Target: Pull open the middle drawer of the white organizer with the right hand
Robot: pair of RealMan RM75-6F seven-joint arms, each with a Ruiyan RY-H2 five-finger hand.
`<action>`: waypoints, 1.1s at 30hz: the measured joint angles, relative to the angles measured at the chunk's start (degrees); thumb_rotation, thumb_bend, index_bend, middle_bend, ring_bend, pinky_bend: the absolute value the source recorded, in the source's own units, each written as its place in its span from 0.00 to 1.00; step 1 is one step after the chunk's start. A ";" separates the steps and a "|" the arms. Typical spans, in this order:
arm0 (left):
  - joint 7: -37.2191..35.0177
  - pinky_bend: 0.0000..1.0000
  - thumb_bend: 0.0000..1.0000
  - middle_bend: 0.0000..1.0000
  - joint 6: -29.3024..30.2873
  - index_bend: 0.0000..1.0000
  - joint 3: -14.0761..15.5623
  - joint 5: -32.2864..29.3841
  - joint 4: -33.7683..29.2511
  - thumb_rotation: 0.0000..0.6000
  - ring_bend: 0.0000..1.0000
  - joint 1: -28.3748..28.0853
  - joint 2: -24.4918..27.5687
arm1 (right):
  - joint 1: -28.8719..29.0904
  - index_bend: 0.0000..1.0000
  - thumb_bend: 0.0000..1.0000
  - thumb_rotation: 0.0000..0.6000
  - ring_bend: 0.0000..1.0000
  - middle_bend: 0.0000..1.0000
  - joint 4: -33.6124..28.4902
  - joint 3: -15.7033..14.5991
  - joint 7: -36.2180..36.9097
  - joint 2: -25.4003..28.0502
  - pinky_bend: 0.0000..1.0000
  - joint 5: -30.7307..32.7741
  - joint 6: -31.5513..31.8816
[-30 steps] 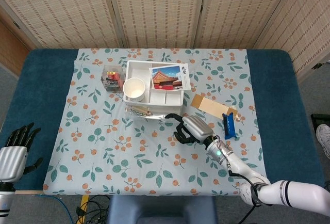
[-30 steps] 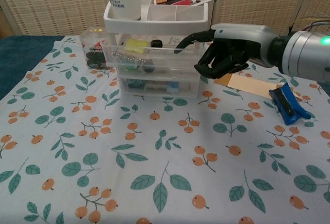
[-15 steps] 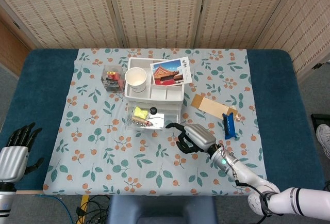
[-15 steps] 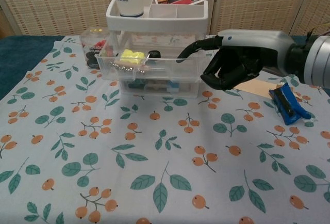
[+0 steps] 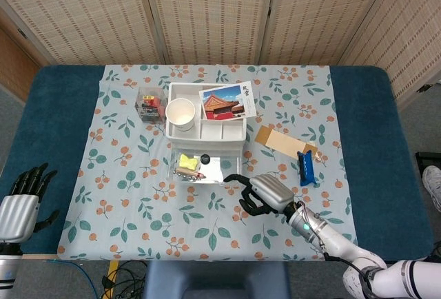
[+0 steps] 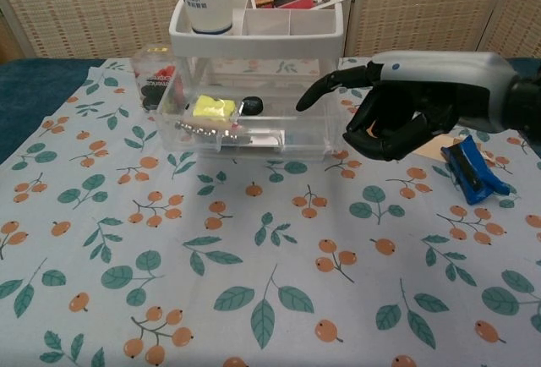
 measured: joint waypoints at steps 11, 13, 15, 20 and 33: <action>-0.18 0.09 0.22 0.06 0.44 0.13 -0.03 0.16 -0.07 1.00 0.06 0.13 0.19 | 0.34 0.01 0.57 1.00 0.96 0.77 -2.41 1.50 1.03 3.55 1.00 -2.16 0.56; -0.29 0.09 0.22 0.06 0.61 0.13 -0.07 0.19 -0.14 1.00 0.06 0.19 0.32 | 1.09 0.01 0.55 1.00 0.93 0.77 -3.33 2.49 0.57 5.01 1.00 -2.66 0.35; -0.41 0.09 0.22 0.06 0.88 0.13 -0.05 0.33 -0.22 1.00 0.06 0.31 0.41 | 2.19 0.02 0.55 1.00 0.92 0.77 -4.14 3.69 -0.74 6.52 1.00 -2.78 -0.07; -0.77 0.09 0.22 0.06 1.39 0.13 0.09 0.66 -0.40 1.00 0.06 0.62 0.58 | 5.50 0.11 0.52 1.00 0.92 0.79 -4.83 6.24 -6.68 8.08 1.00 -1.46 -1.56; -1.80 0.09 0.22 0.06 2.43 0.14 0.09 1.03 -0.01 1.00 0.06 1.20 0.73 | 19.17 0.26 0.45 1.00 1.00 0.92 1.57 7.94 -40.11 3.04 1.00 9.75 -4.02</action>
